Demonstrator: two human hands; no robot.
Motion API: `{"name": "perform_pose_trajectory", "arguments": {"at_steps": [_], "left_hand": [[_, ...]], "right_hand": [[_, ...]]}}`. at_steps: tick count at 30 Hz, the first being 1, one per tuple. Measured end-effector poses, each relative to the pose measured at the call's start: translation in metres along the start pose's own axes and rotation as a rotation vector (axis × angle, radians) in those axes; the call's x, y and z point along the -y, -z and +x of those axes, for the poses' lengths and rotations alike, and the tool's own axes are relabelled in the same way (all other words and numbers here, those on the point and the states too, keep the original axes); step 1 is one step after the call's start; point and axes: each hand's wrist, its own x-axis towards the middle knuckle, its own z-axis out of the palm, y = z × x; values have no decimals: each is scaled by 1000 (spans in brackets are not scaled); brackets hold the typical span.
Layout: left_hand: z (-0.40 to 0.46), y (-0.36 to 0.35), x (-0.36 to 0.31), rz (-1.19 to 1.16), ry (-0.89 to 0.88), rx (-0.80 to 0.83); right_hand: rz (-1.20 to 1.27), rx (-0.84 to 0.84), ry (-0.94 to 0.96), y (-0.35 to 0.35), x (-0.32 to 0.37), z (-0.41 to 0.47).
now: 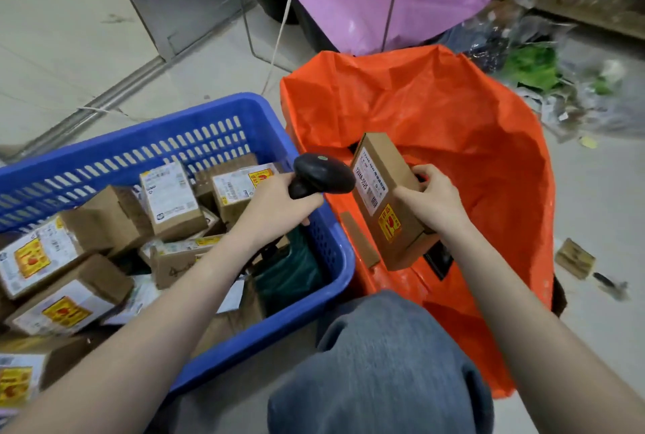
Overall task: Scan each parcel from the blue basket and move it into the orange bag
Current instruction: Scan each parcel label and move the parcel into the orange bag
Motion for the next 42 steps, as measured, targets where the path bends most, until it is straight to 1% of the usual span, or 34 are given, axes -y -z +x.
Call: {"name": "perform_pose_trajectory", "arguments": {"at_steps": [3, 7, 12, 18, 23, 29, 33, 35, 38, 42], "left_hand": [[5, -8, 7, 16, 25, 25], [6, -11, 15, 10, 27, 38], [2, -3, 17, 5, 24, 14], [-14, 26, 20, -22, 2, -56], [-36, 65, 28, -99, -11, -180], [-60, 111, 42, -85, 25, -291], [-72, 137, 60, -127, 49, -318], [-76, 147, 70, -139, 59, -331], [-77, 158, 86, -185, 82, -333], [-70, 161, 109, -220, 120, -321]], "right_hand": [[-63, 40, -23, -12, -15, 6], [-87, 58, -55, -22, -26, 9], [-72, 57, 20, -22, -13, 7], [-21, 52, 140, -15, 35, -10], [-6, 72, 292, -17, 88, -35], [-11, 111, 477, -44, 150, -65], [-18, 166, 542, -74, 175, -79], [3, 190, 547, -92, 182, -83], [48, 214, 503, -118, 188, -85], [46, 235, 456, -154, 183, -77]]}}
